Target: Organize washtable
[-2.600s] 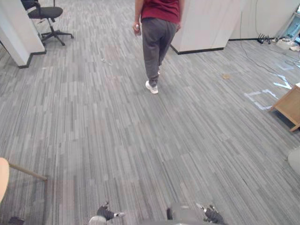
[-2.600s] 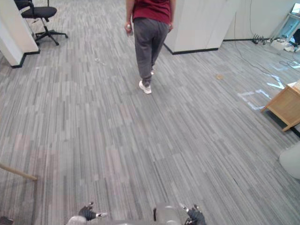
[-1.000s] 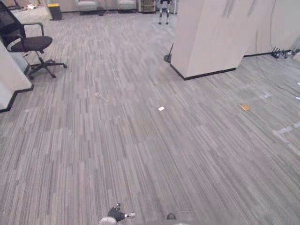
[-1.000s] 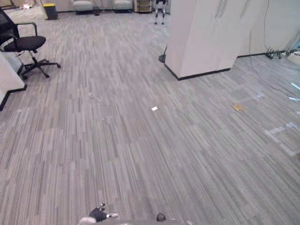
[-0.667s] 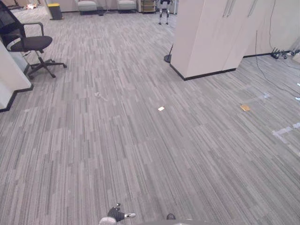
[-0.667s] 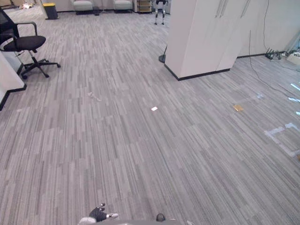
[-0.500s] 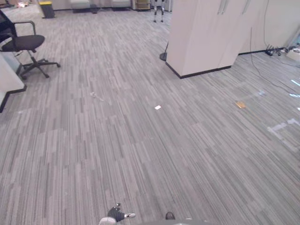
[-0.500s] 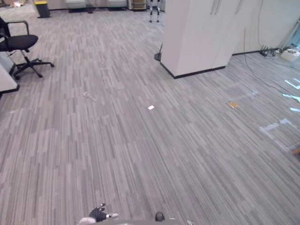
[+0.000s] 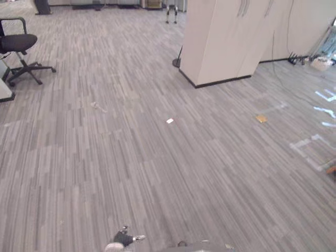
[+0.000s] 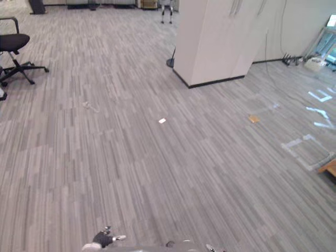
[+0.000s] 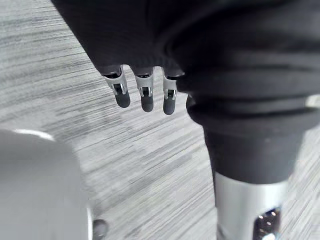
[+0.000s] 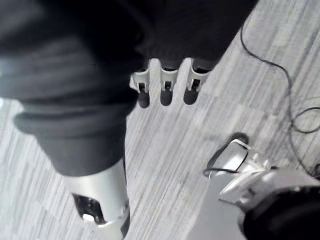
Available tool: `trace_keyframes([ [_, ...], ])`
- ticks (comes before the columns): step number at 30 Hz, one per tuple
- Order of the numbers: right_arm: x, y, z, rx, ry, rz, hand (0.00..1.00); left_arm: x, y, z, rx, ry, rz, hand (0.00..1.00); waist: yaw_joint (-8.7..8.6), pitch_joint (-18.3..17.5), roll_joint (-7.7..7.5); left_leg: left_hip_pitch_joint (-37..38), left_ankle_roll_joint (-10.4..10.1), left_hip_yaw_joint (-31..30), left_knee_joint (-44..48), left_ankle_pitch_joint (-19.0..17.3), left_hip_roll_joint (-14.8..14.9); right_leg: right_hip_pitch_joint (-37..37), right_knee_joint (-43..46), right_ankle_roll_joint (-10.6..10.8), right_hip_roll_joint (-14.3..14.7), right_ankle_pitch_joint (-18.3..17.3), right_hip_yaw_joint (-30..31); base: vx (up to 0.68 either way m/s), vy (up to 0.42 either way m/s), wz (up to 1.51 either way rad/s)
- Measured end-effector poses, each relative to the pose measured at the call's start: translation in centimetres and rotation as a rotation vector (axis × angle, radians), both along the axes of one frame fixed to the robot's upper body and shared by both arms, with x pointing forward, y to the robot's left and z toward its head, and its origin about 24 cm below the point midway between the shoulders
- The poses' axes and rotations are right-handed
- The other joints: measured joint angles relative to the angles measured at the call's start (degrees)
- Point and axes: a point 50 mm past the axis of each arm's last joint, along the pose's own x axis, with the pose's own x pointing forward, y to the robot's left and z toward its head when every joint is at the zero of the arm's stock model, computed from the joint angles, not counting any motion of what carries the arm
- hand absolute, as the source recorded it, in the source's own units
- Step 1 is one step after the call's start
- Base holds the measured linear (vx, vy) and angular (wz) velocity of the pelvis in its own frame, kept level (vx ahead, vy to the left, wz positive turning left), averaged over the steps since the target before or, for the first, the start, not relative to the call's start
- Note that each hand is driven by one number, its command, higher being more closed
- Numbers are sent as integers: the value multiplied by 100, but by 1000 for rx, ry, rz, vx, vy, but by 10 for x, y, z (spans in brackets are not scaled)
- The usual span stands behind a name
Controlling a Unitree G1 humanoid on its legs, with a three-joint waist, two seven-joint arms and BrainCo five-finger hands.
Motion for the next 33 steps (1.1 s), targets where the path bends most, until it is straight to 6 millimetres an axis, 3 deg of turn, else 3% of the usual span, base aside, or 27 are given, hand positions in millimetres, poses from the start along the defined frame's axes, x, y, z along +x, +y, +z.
trace_keyframes([
  [2, 4, -3, 2, -14, -11, 39, 0, 1, -2, 0, -7, -13, 12, 0, -10, 14, 13, -303, 15, 318, -320, -389, 28, 198, -157, -50, -69, -79, 31, 140, -30, 5],
  [3, 6, -6, 2, -21, -17, 41, 0, 3, -7, 1, -19, -29, 26, 0, 21, 64, 67, -361, 146, 555, -1034, -469, 12, 385, -340, -62, -100, -71, 97, 268, 76, -7],
  [5, 8, -8, 3, -30, -23, 52, 0, 3, -6, 2, -23, -44, 60, 0, 82, 85, 127, -394, 136, 785, -2707, -407, -135, 512, -574, -39, -177, -87, 140, 273, 123, -16],
  [6, 11, -9, 4, -38, -29, 66, 0, 4, -8, 3, -33, -57, 94, 0, 152, 95, 164, -508, 71, 750, -3688, -62, -200, 600, -751, -21, -183, -112, 207, 258, 139, -22],
  [7, 12, -9, 4, -40, -30, 76, 0, 3, -7, 3, -36, -63, 117, 0, 186, 91, 159, -527, 59, 708, -3905, 258, -228, 648, -861, -7, -197, -121, 255, 331, 173, -36],
  [8, 16, -7, 4, -42, -33, 106, 0, 1, -6, 3, -38, -61, 148, 0, 263, 35, 107, -477, 191, 642, -4104, 779, -353, 743, -1054, 15, -294, -173, 371, 443, 232, -34],
  [9, 22, -2, 4, -34, -46, 126, 0, 3, -4, 3, -30, -62, 145, 0, 295, -22, 51, -482, 576, 649, -3918, 614, -503, 838, -1184, 10, -453, -265, 475, 404, 199, -29],
  [10, 24, 1, 4, -28, -51, 127, 0, 2, -4, 3, -30, -62, 148, 0, 296, -44, 12, -515, 745, 675, -3786, 485, -543, 874, -1220, 44, -526, -280, 512, 459, 226, -35],
  [11, 29, 5, 4, -19, -59, 141, 0, 0, 1, 3, -27, -61, 181, 0, 320, -124, -117, -484, 820, 918, -3604, 179, -624, 911, -1164, 293, -715, -243, 652, 468, 223, -42],
  [12, 33, 12, 3, 0, -71, 148, 0, -3, 3, 2, -21, -48, 182, 0, 331, -208, -167, -364, 857, 985, -3592, -35, -754, 852, -880, 357, -822, -280, 769, 552, 257, -38],
  [13, 34, 16, 3, 7, -75, 152, 0, -6, 2, 1, -21, -29, 167, 0, 306, -276, -184, -223, 877, 1021, -3701, -118, -877, 708, -393, 520, -863, -362, 817, 462, 204, -15],
  [14, 35, 15, 4, 5, -80, 152, 0, -6, 2, 1, -18, -24, 146, 0, 307, -282, -214, -68, 913, 1058, -3807, -192, -981, 542, 203, 817, -840, -483, 878, 449, 226, 11],
  [15, 35, 15, 3, 6, -76, 156, 0, -4, 3, 1, -1, -16, 78, 0, 276, -244, -288, 258, 969, 1095, -3868, -381, -1177, 142, 1651, 1746, -789, -497, 1051, 541, 268, 34],
  [16, 31, 15, 3, 9, -70, 168, 0, -4, 3, 1, 19, -2, -10, 0, 248, -217, -234, 656, 1020, 1037, -3816, -623, -1311, -184, 3017, 1973, -660, 78, 1160, 446, 227, 39],
  [18, 34, 13, 4, 4, -76, 203, 0, -3, 0, 0, 29, 12, -84, 0, 191, -221, -230, 1051, 1084, 942, -3829, -756, -1368, -367, 3882, 1970, -623, 417, 836, 415, 110, 38],
  [20, 38, 12, 5, -1, -93, 216, 0, 4, -5, 0, 24, 6, -126, 0, 141, -154, -186, 1586, 1140, 628, -4245, -847, -1432, -860, 4647, 1944, -591, 313, 306, 442, 45, 32],
  [21, 42, 8, 7, -13, -117, 190, 0, 3, -11, -1, 3, 11, -125, 0, 71, -109, -104, 1903, 1118, 511, -4507, -831, -1404, -1255, 4704, 1576, -671, 60, -100, 494, -17, 29],
  [22, 46, 2, 9, -31, -139, 178, 0, 5, -20, -2, -16, 7, -147, 0, 21, 3, -7, 2269, 1118, 438, -4761, -831, -1326, -1557, 4344, 1184, -677, -222, -337, 479, -40, 36],
  [24, 45, -6, 12, -53, -148, 166, 0, 13, -31, 0, -42, -14, -154, 0, -65, 105, 104, 2657, 1109, 194, -4995, -848, -1185, -1890, 3287, 924, -682, -367, -469, 468, -113, 69],
  [26, 33, -12, 11, -65, -127, 130, 0, 27, -45, 4, -69, -61, -175, 0, -66, 137, 182, 2835, 921, -100, -5171, -984, -1015, -2056, 1489, 964, -733, -82, -268, 446, -182, 107],
  [27, 22, -10, 8, -53, -94, 107, 0, 35, -52, 8, -75, -103, -208, 0, -117, 144, 90, 2923, 797, -348, -5284, -1205, -1041, -2056, 283, 1113, -926, 255, 26, 483, -268, 110],
  [28, 13, -9, 5, -34, -50, 93, 0, 34, -56, 7, -91, -106, -206, 0, -126, 203, 70, 3185, 832, -545, -5323, -1422, -999, -2103, 507, 1242, -960, 784, 98, 512, -292, 102],
  [29, 10, -11, 5, -40, -34, 90, 0, 31, -61, 6, -109, -93, -202, 0, -168, 156, 108, 3289, 922, -637, -5313, -1507, -895, -2139, 835, 1213, -821, 777, 96, 576, -288, 71],
  [30, 7, -19, 6, -58, -15, 93, 0, 24, -68, 4, -140, -77, -195, 0, -182, 85, 368, 3240, 959, -736, -4886, -1513, -745, -2184, 1334, 982, -636, 472, 4, 481, -210, 38],
  [31, 6, -21, 6, -59, -7, 91, 0, 22, -71, 3, -151, -75, -189, 0, -181, 105, 407, 3058, 953, -772, -4369, -1487, -605, -2137, 1430, 895, -614, 361, -66, 621, -210, 37],
  [32, 9, -26, 7, -71, -15, 79, 0, 20, -70, 3, -154, -71, -181, 0, -198, 76, 585, 2501, 527, -952, -3089, -1232, -397, -1963, 1446, 721, -542, 167, -256, 623, -200, 43],
  [33, 9, -27, 8, -74, -25, 44, 0, 25, -65, 5, -149, -90, -140, 0, -202, 76, 657, 1854, 232, -1198, -1764, -520, -273, -1675, 1369, 507, -464, -9, -488, 623, -205, 52],
])
